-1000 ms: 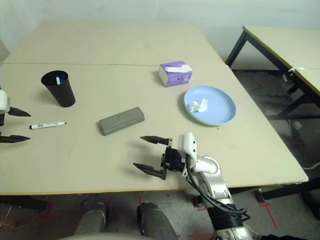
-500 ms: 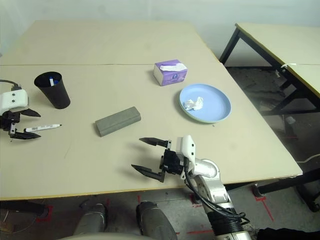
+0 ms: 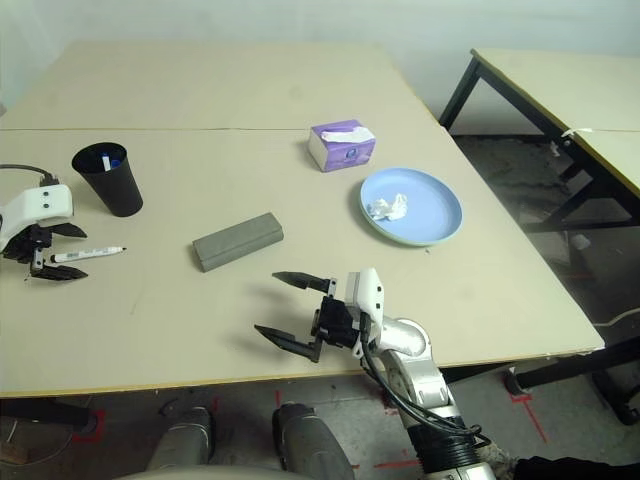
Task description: Organize and tidy the items on the table.
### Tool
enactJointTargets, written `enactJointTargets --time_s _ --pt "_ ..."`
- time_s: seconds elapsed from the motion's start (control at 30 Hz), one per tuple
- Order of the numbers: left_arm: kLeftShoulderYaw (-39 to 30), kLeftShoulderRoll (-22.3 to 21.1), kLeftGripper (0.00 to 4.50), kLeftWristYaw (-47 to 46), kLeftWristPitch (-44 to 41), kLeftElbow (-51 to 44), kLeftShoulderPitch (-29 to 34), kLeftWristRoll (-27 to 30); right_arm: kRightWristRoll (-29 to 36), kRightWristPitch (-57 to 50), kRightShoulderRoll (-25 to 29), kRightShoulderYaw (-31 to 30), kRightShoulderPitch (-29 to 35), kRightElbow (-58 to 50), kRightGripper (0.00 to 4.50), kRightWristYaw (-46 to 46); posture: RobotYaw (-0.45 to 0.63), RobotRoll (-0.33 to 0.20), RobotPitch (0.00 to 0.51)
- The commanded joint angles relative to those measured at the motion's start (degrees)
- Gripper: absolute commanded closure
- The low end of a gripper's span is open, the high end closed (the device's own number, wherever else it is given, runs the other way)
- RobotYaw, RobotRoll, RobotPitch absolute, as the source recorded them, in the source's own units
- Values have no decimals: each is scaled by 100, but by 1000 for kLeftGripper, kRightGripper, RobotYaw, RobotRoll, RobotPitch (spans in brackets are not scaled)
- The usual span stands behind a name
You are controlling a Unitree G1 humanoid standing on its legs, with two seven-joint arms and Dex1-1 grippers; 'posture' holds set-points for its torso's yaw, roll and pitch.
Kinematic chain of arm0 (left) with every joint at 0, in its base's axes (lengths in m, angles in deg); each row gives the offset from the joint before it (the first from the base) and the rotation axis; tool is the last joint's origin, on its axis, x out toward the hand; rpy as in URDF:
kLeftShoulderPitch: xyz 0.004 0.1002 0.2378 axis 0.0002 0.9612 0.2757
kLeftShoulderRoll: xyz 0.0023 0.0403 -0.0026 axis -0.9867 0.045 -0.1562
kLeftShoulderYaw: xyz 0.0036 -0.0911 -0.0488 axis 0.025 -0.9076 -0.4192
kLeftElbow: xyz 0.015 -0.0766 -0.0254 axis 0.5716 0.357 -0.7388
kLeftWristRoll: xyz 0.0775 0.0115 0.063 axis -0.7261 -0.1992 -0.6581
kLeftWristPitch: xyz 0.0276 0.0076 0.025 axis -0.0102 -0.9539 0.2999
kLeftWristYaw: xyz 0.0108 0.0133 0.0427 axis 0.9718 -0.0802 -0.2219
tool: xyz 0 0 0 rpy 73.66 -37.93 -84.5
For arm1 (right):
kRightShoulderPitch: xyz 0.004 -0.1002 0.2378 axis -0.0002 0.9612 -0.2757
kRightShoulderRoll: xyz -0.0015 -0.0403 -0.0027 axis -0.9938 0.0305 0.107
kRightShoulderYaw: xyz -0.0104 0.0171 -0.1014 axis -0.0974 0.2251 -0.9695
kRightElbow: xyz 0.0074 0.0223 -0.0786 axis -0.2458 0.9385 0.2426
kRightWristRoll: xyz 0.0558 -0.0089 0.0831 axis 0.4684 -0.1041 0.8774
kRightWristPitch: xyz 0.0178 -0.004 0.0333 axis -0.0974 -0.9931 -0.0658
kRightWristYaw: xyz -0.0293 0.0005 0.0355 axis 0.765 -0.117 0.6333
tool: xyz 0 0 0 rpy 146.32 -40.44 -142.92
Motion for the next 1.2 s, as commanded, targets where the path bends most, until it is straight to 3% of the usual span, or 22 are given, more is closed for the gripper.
enactJointTargets --time_s 0.03,0.33,0.37,0.43,0.83,1.2 --pt "-41 42 18 -50 34 71 -61 -32 -62 2 56 -18 34 -34 0 6 -136 0 106" --pt "19 83 18 -129 156 73 64 -84 -48 -35 32 -13 -38 -32 0 45 -135 0 108" --pt "35 83 192 -171 194 68 82 -106 -48 -45 27 -16 -57 -36 0 54 -133 0 108" --pt "47 85 626 -190 241 62 114 -115 -45 -69 18 -25 -94 -55 0 79 -132 0 108" --pt "-166 120 4445 -2 335 -19 45 128 13 -299 -11 -4 -368 -274 0 258 -124 0 102" --pt "-230 45 4480 9 347 -16 71 174 -17 -258 -71 -15 -490 -148 0 279 -121 0 102"
